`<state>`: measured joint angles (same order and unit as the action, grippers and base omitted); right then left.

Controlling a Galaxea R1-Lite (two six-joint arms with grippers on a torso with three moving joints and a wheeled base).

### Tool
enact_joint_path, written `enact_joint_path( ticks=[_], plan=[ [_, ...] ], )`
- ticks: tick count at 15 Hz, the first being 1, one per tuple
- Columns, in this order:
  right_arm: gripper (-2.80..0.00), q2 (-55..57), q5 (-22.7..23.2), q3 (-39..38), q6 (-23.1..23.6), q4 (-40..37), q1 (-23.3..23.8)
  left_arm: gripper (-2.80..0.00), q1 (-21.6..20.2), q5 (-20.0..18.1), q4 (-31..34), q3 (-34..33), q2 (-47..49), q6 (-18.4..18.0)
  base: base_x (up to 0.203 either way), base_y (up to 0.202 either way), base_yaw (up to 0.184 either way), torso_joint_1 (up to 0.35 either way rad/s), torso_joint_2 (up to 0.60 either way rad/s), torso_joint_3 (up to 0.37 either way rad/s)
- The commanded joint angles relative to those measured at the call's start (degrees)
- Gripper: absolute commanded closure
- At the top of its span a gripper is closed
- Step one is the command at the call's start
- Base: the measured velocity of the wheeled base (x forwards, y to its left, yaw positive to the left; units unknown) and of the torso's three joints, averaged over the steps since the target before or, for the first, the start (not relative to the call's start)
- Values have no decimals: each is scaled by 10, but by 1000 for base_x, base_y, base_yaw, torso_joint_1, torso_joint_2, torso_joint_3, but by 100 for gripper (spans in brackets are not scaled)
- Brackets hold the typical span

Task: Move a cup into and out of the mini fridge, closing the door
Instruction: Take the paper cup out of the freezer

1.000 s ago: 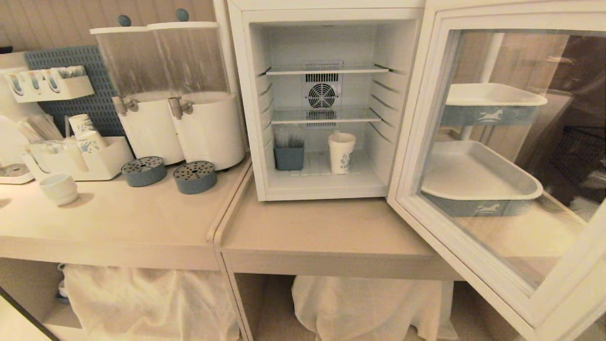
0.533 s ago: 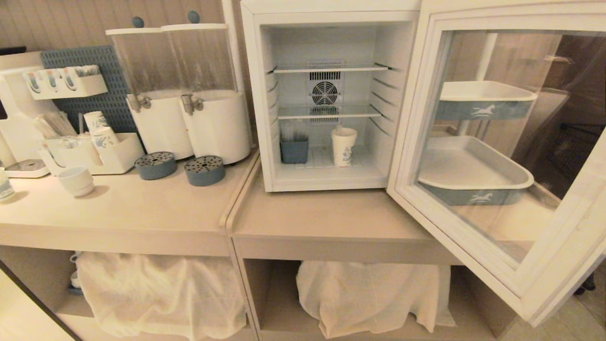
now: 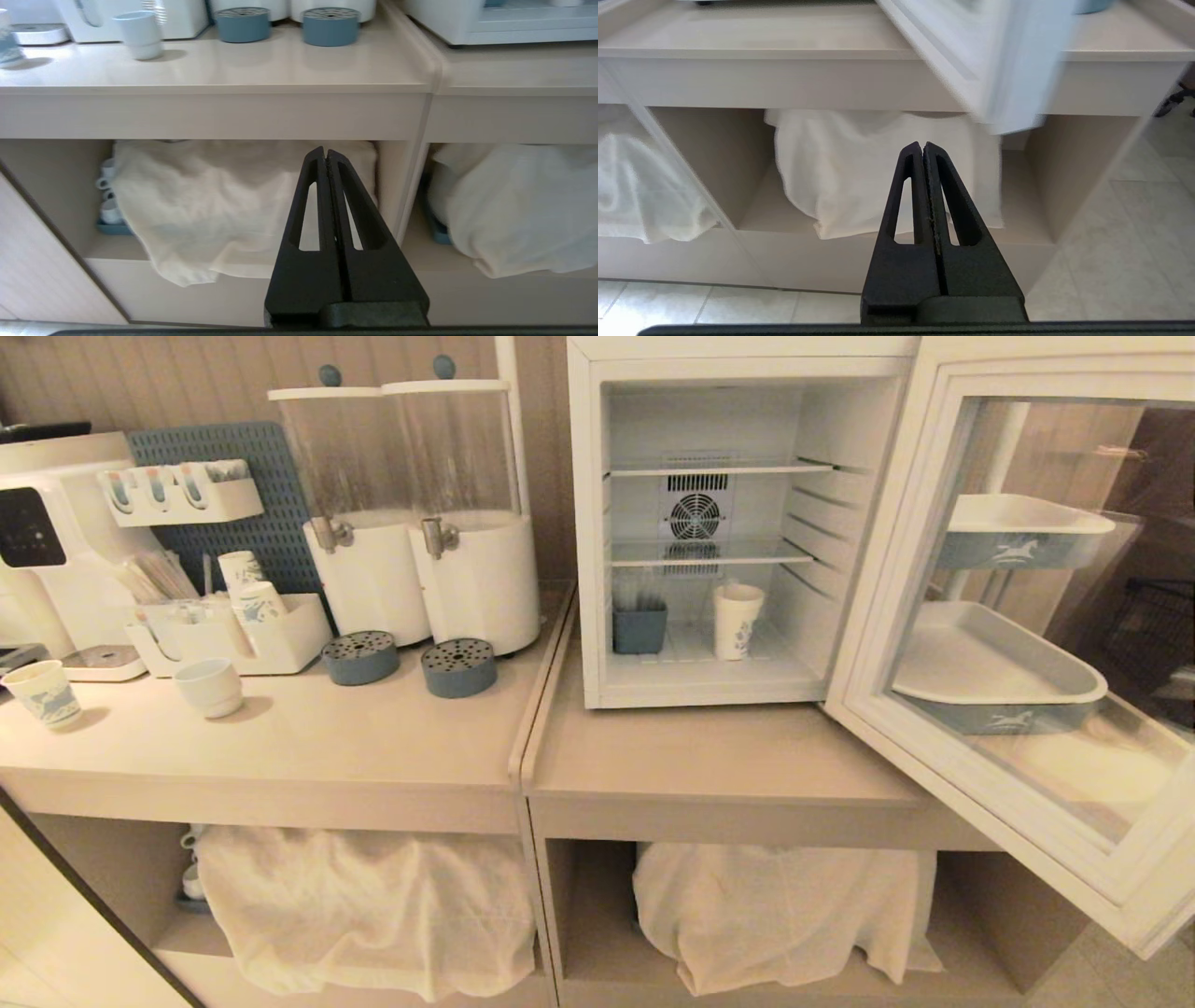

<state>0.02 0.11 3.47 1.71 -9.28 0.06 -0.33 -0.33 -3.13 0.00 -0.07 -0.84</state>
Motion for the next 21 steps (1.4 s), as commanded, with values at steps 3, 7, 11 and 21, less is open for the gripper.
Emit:
enact_joint_path(
  ticks=[3, 7, 11, 21],
  plan=[
    [0, 0, 0, 0, 1, 1, 0, 0, 0, 0, 0, -11, 1, 1, 0, 195, 0, 2, 5, 4],
    [0, 0, 0, 0, 1, 1, 0, 0, 0, 0, 0, -11, 1, 1, 0, 189, 1, 1, 3, 2],
    [0, 0, -1, 0, 0, 1, 0, 0, 0, 0, 0, -11, 1, 1, 0, 191, -1, 2, 3, 1],
    [0, 0, -1, 0, -3, 1, 0, 0, 0, 0, 2, -11, 1, 4, 0, 97, 0, 1, 0, 1]
  ],
)
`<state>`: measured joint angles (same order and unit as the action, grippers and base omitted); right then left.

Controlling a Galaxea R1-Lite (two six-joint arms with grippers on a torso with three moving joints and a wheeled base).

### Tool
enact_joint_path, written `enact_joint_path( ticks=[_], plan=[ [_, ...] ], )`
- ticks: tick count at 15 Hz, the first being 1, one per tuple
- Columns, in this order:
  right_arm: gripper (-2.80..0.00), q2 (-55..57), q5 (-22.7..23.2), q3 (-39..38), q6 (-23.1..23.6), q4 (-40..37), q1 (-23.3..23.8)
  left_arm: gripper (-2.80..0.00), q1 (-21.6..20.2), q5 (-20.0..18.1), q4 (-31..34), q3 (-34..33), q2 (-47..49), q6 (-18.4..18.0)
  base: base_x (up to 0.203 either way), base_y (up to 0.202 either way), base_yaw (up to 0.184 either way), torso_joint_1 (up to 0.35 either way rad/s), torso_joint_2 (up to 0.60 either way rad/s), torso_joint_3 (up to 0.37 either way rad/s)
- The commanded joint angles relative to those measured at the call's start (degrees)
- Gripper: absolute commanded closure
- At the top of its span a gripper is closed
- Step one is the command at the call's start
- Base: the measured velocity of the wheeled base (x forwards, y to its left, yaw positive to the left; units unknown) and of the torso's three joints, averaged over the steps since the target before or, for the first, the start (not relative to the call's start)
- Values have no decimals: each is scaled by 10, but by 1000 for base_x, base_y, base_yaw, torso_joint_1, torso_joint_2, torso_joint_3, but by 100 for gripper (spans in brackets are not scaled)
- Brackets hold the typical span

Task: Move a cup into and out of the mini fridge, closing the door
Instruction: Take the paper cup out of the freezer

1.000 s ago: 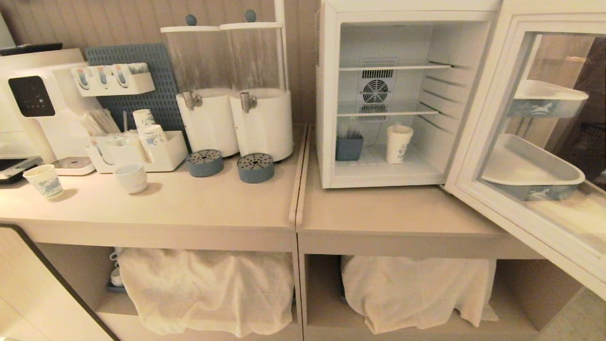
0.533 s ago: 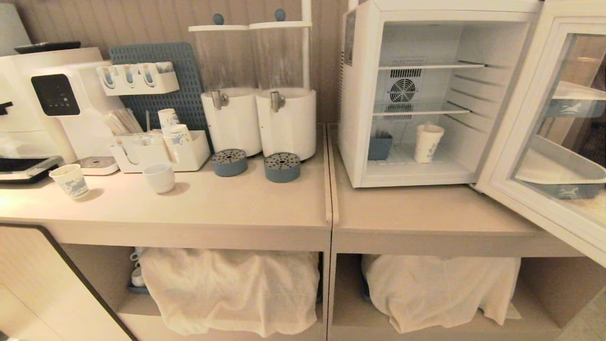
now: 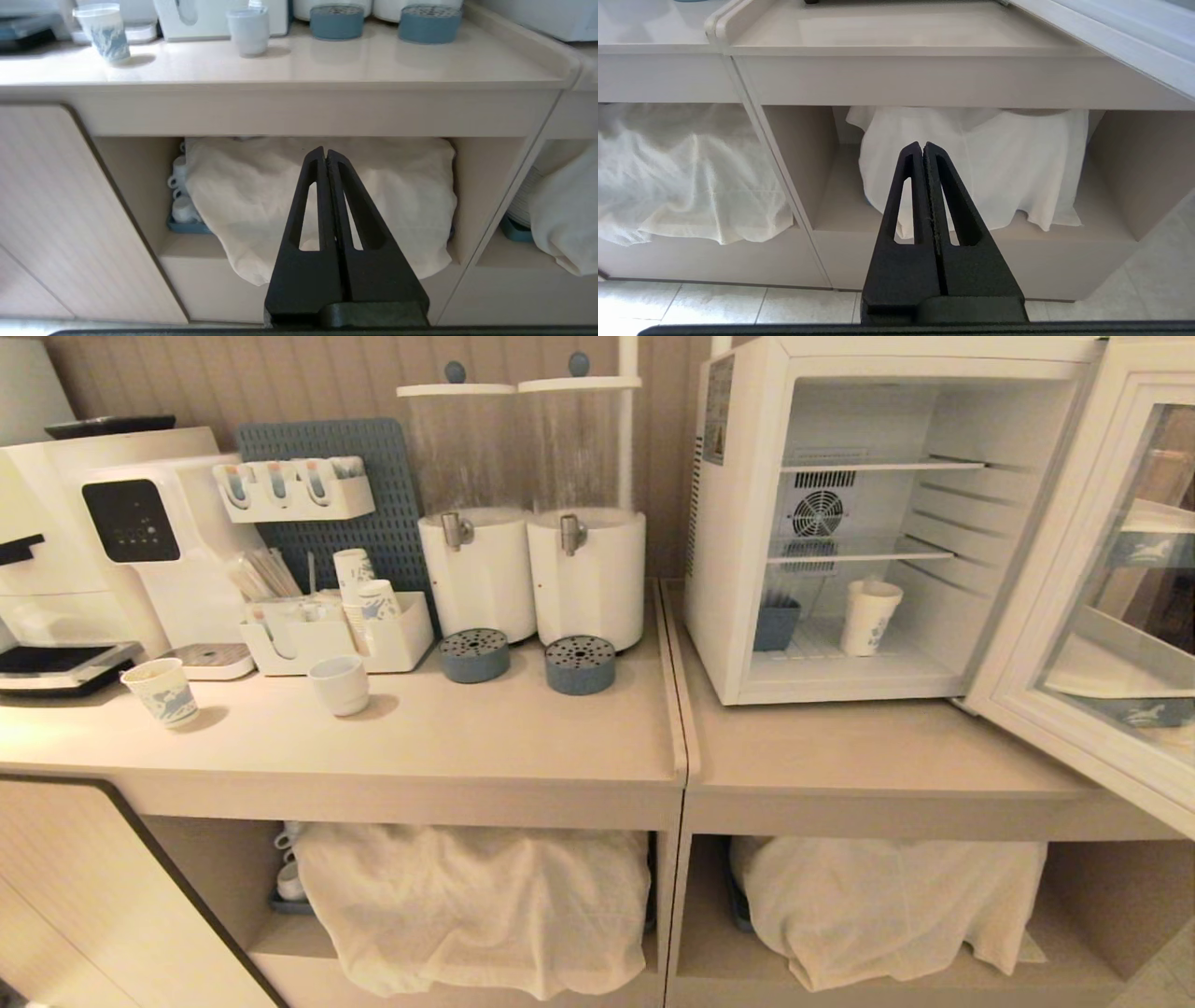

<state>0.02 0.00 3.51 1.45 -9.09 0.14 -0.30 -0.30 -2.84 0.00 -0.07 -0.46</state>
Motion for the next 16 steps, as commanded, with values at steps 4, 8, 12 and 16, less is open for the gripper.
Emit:
enact_joint_path(
  ticks=[4, 8, 12, 16],
  plan=[
    [0, 0, 0, 0, 0, 0, -1, 0, 0, 0, -3, -11, 1, -2, 0, 0, 0, 0, 0, 0],
    [0, 0, 0, 0, 0, 0, -1, 0, 0, 1, -3, -11, 1, -3, 130, 0, 0, 3, 2, 2],
    [0, 0, 0, 0, 0, 0, -1, 0, 0, 0, -1, -11, 1, 0, 182, 0, 0, 3, 1, 5],
    [0, 0, 1, 0, -2, 0, -1, 0, 0, 0, -1, -11, 1, 1, 23, 0, 1, 1, 2, 1]
  ],
)
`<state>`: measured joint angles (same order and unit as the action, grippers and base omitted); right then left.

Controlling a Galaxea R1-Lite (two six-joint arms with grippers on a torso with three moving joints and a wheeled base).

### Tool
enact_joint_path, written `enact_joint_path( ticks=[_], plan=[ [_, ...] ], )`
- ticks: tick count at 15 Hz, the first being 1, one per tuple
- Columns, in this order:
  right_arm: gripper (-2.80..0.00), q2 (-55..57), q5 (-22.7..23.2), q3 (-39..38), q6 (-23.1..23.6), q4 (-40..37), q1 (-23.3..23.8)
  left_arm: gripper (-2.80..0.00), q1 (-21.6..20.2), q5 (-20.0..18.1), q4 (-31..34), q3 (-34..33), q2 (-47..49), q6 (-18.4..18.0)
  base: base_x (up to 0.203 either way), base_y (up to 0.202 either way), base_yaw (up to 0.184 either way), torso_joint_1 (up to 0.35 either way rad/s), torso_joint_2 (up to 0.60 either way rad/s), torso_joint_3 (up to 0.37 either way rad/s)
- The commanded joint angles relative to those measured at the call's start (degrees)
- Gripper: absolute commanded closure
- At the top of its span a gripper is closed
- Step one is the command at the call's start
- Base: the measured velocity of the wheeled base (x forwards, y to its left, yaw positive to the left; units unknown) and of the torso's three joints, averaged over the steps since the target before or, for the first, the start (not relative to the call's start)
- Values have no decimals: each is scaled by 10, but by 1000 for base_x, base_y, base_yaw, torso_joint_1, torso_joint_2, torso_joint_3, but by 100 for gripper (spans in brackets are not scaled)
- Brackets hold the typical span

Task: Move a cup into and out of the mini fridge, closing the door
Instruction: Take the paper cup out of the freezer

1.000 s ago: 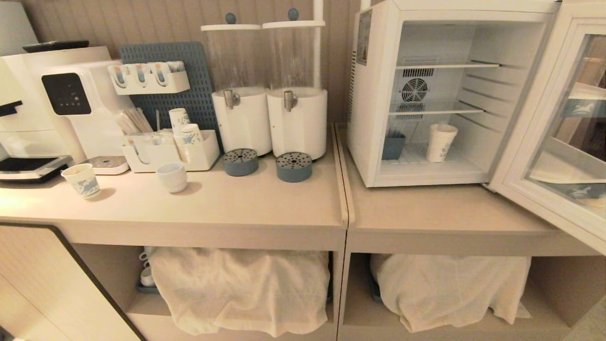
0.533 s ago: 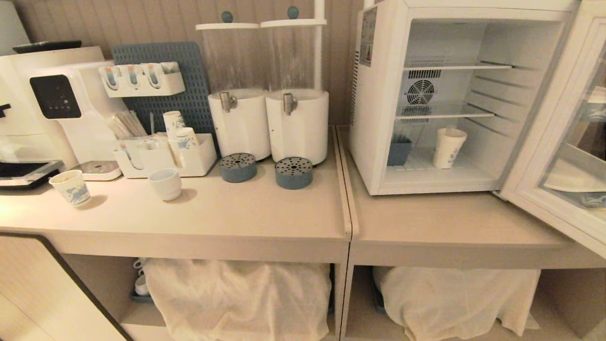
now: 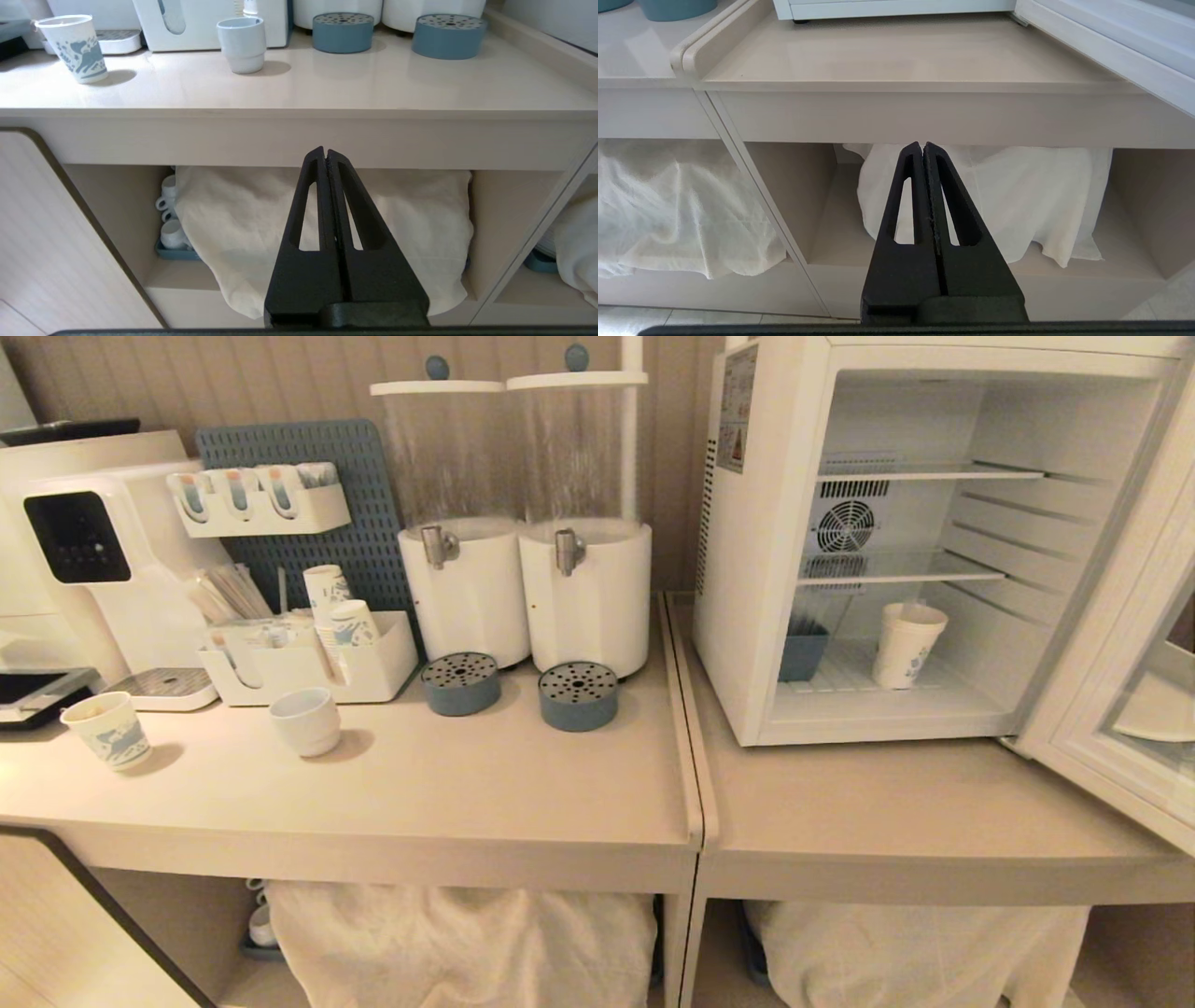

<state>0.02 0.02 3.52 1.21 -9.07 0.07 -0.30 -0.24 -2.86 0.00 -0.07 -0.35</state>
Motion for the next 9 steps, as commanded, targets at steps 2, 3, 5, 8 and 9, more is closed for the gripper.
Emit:
enact_joint_path(
  ticks=[2, 3, 5, 8, 9],
  plan=[
    [0, 0, 1, 0, -2, 0, 0, 0, 0, 0, 0, -11, 1, 1, 0, 0, 0, 0, 0, 0],
    [0, -1, 1, -1, -2, 1, 0, 0, 0, 0, 0, -11, 1, 1, 0, 0, 0, 0, 0, 0],
    [0, 0, -4, 39, -8, 6, 0, 0, 0, 0, -1, -11, 1, 2, 0, 0, 0, 0, 0, 0],
    [0, 27, 3, 196, -14, -51, 0, 0, 0, 0, -3, -11, 1, -3, 0, 0, 0, 0, 0, 0],
    [0, 63, 5, 219, -15, -49, 1, 0, 0, 0, -3, -11, 1, -2, 0, 0, 0, 0, 0, 0]
  ],
)
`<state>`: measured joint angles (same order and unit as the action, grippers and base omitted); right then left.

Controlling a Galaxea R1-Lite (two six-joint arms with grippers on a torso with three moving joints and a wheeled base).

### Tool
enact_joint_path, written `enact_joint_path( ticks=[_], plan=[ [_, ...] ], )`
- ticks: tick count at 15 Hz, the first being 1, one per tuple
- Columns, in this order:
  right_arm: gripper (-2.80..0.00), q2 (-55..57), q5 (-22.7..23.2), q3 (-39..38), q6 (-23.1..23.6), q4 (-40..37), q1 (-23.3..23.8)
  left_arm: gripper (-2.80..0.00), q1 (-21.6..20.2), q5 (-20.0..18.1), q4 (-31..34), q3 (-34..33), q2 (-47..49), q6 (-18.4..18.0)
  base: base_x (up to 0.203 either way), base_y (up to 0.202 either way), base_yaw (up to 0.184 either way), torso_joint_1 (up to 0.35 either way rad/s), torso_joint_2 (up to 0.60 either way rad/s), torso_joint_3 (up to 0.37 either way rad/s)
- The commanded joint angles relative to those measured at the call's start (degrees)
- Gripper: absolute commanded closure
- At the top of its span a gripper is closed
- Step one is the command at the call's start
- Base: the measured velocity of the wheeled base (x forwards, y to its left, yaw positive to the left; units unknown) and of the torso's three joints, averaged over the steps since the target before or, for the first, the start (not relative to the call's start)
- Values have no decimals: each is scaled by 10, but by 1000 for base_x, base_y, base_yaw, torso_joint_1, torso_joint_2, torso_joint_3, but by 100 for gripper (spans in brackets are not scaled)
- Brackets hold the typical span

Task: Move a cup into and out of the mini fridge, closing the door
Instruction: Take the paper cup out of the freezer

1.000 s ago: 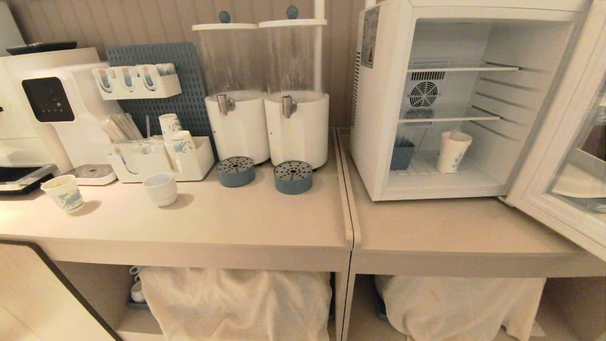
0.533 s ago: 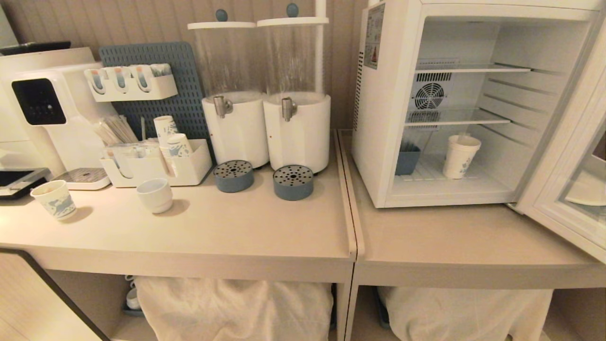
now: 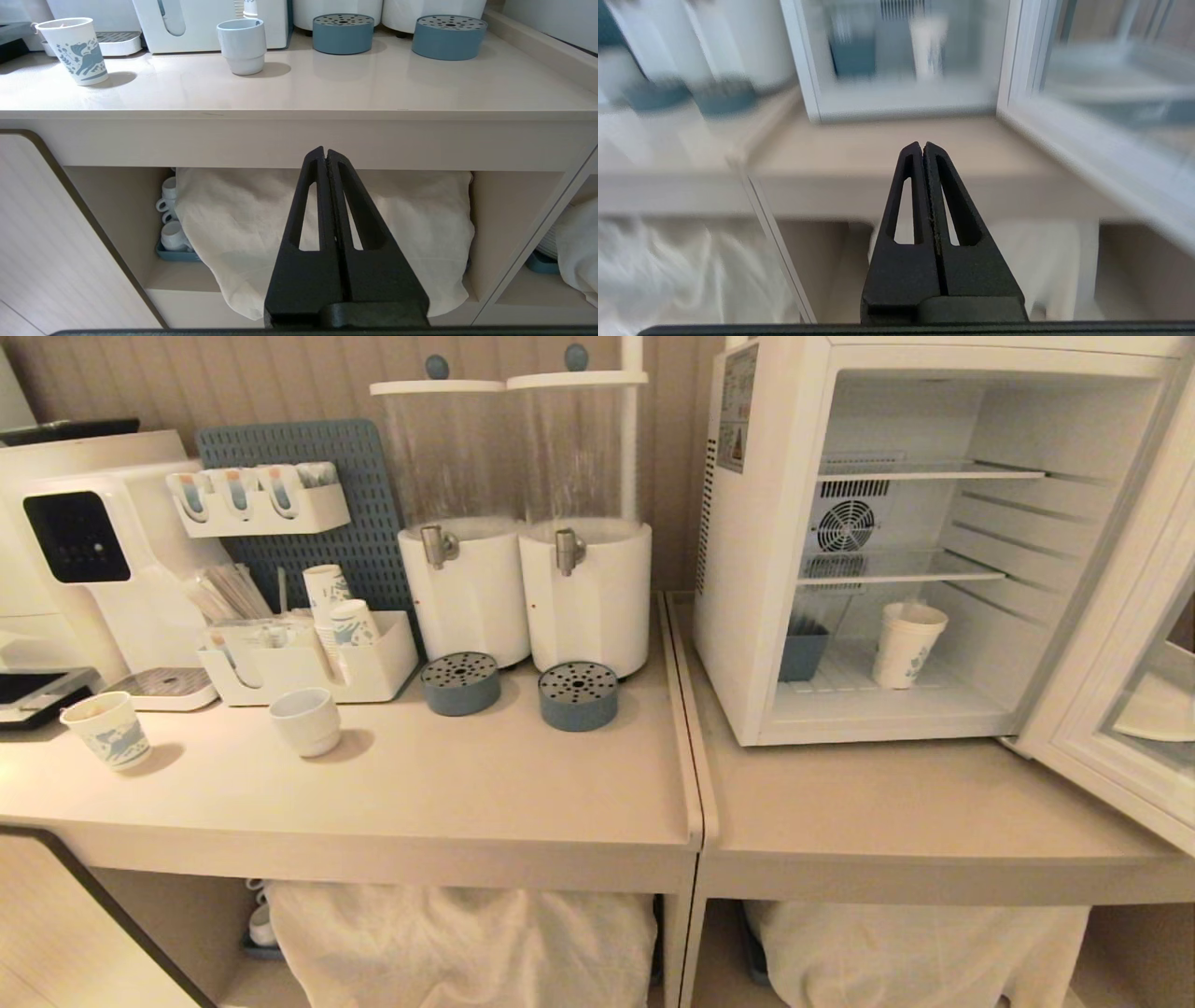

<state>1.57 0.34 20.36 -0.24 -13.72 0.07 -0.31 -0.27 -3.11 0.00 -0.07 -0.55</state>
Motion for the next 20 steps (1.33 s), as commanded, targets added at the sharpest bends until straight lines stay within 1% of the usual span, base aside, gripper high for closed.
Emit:
enact_joint_path(
  ticks=[1, 4, 5, 7, 8, 11, 12, 16, 17, 19, 20],
  plan=[
    [0, 100, -1, 58, -2, 17, 3, 0, 0, 1, 0, -11, 1, 1, 0, 0, 0, 0, 0, 0],
    [0, 270, -16, 66, 1, 122, 7, 0, 0, 1, 0, -11, 1, 5, 0, 0, 0, 0, 0, 0],
    [0, 325, -20, 66, 3, 177, 8, 0, 0, 0, -1, -11, 1, 6, 0, 0, 0, 0, 0, 0],
    [0, 402, -27, 64, 8, 281, 9, 0, 0, 0, 0, -11, 1, 3, 0, 0, 0, 0, 0, 0],
    [0, 424, -28, 64, 10, 313, 9, 0, 0, 0, -1, -11, 1, 0, 0, 0, 0, 0, 0, 0],
    [0, 463, -25, 56, 13, 328, 9, 0, 0, 0, -1, -11, 1, 1, 0, 0, 0, 0, 0, 0],
    [-280, 492, -25, 51, 13, 337, 8, 0, 0, 0, -1, -11, 1, 4, 0, 0, 0, 0, 0, 0],
    [-280, 625, -24, 46, 12, 428, 8, 0, 0, 1, -1, -11, 1, 3, 0, 0, 0, 0, 0, 0],
    [-280, 673, -24, 45, 13, 462, 8, 0, 0, 1, -1, -11, 1, 4, 0, 0, 0, 0, 0, 0],
    [-280, 775, -26, 41, 14, 555, 8, 0, 0, 0, -1, -11, 1, 6, 0, 0, 0, 0, 0, 0],
    [-280, 831, -27, 39, 15, 615, 8, 0, 0, 1, -1, -11, 1, 8, 0, 0, 0, 0, 0, 0]
  ],
)
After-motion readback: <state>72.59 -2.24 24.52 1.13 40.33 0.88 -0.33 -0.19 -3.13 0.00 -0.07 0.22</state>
